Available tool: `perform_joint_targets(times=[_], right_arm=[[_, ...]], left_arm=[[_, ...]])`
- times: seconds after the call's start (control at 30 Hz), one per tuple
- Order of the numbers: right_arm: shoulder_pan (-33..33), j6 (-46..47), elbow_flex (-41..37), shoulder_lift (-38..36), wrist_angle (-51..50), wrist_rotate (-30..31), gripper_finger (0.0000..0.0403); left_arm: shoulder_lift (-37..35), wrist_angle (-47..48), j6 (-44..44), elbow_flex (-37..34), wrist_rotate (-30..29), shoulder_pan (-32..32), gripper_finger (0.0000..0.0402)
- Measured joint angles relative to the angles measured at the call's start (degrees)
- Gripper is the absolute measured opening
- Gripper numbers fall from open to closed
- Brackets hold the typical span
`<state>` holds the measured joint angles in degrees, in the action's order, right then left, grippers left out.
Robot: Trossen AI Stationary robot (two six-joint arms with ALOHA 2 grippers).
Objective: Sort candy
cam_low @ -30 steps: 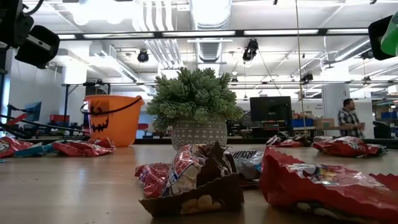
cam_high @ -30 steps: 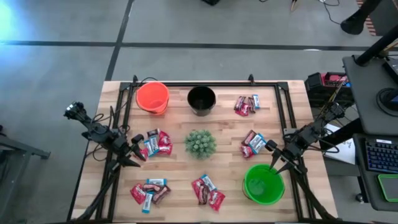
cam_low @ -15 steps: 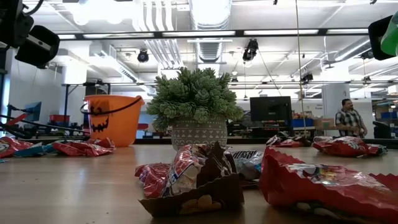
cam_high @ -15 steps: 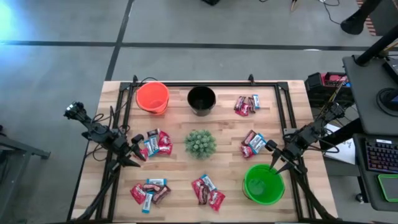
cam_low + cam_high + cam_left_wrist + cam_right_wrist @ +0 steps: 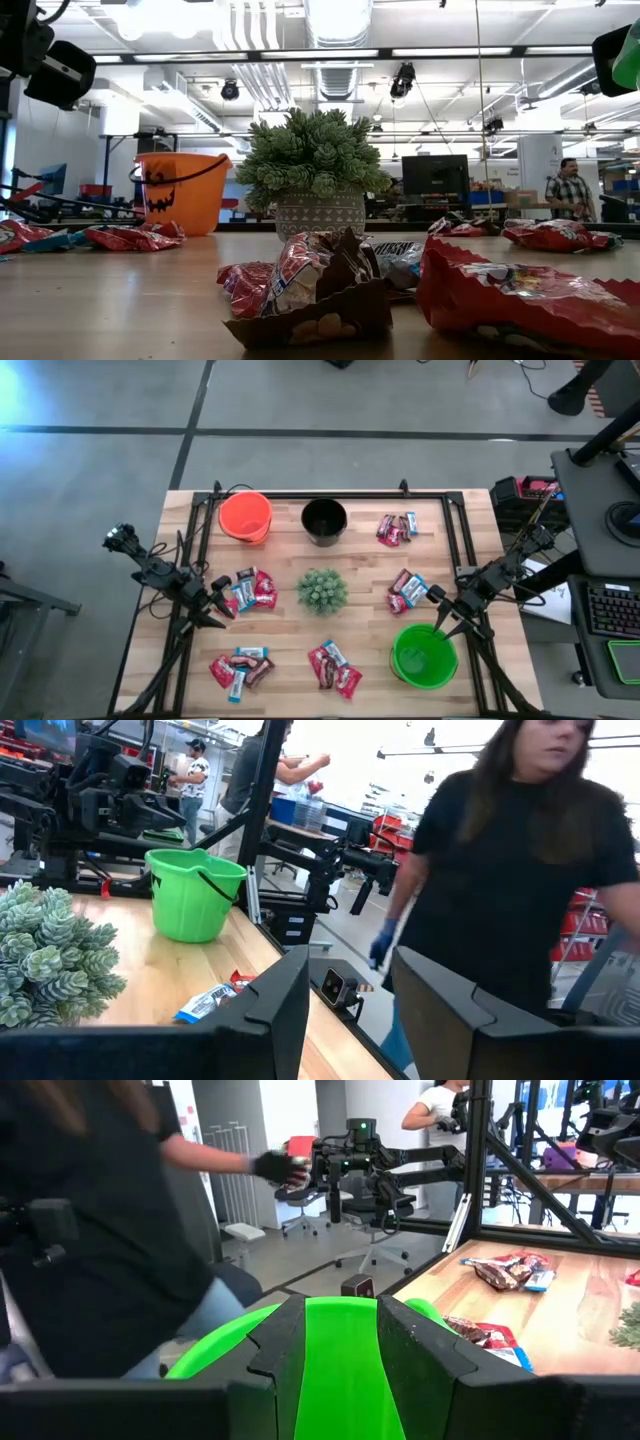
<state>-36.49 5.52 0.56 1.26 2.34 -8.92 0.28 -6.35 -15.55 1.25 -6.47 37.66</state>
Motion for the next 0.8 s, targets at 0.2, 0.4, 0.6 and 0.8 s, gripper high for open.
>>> perform_joint_targets(times=[0.2,0.4,0.6,0.8], right_arm=[[0.0,-0.01,-0.01,0.02,0.01,0.0,0.0116],[0.0,-0.07,-0.01,0.02,0.0,0.01,0.0116],[0.0,-0.04,-0.02,0.02,-0.01,0.01,0.0116],[0.0,0.0,-0.01,0.01,0.0,0.01,0.0116]], left_arm=[[0.0,-0.17,-1.09,0.01,-1.09,0.0,0.0127],[0.01,-0.09,-1.25,0.0,-1.43,0.01,0.0127],[0.01,-0.09,-1.27,0.01,-1.54,0.01,0.0127],[0.01,-0.09,-1.51,0.01,-6.01,0.0,0.0127]])
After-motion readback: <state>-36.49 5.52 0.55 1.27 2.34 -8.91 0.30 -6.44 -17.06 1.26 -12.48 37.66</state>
